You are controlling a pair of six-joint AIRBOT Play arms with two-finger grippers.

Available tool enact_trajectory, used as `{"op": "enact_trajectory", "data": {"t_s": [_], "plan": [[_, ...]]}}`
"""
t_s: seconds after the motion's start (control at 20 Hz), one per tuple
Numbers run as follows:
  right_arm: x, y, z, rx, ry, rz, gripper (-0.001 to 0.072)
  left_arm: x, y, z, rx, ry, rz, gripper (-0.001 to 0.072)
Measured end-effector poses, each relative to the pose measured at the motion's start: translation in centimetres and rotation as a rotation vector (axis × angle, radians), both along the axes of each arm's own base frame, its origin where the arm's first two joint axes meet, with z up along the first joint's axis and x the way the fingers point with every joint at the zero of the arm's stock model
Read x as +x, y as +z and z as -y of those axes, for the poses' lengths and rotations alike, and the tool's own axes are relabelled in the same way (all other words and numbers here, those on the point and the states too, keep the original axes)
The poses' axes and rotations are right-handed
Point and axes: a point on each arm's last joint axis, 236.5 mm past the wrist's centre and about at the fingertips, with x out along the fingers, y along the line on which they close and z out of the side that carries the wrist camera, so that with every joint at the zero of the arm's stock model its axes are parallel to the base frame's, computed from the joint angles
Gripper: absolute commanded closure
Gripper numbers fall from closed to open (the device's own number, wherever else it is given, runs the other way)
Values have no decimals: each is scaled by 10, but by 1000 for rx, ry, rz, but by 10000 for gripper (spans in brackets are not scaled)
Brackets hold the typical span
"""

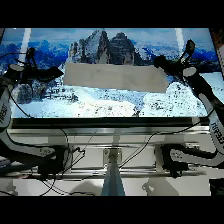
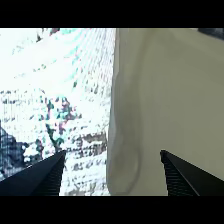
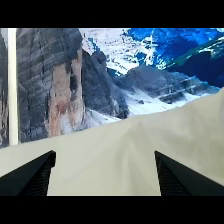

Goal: Fold the clothes and pants, and hang the long-sleeved shirts on hangers.

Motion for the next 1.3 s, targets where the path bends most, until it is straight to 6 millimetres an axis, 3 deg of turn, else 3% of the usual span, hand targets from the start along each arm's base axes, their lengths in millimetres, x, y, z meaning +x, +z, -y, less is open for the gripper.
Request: {"op": "enact_trajectory", "data": {"t_s": [0.2, 0.25, 0.3, 0.35, 0.4, 0.45, 0.5, 0.6, 0.75, 0.9, 1.05, 1.15, 1.3], "plan": [[-5, -3, -2, -73, 73, -20, 133, -5, -16, 20, -12, -102, -77, 66], [-5, -3, -2, -91, 91, -23, 198, -4, -20, 27, -15, -119, -84, 68], [-6, -3, -3, -104, 107, -27, 361, -4, -24, 37, -18, -141, -94, 153], [-7, -2, -4, -117, 123, -31, 516, -5, -28, 45, -15, -162, -102, 377], [-7, -1, -6, -125, 136, -31, 551, -7, -32, 52, -8, -183, -112, 627], [-7, 0, -9, -135, 151, -30, 588, -9, -35, 58, -5, -202, -121, 690], [-6, 2, -13, -142, 165, -25, 692, -11, -35, 65, -1, -228, -128, 696], [-4, 9, -25, -152, 196, -10, 698, -4, -25, 68, 23, -256, -102, 697], [-1, 21, -53, -159, 252, 21, 699, 12, 25, 71, 55, -290, -13, 697], [2, 23, -96, -132, 312, 24, 699, 1, 90, 73, 86, -335, 42, 696], [1, 15, -159, -75, 387, -6, 699, -29, 153, 80, 105, -388, 92, 696], [-7, 4, -215, -28, 463, -50, 699, -46, 187, 82, 124, -396, 131, 697], [-34, -5, -317, 53, 603, -101, 699, -65, 226, 90, 120, -403, 200, 696]]}}
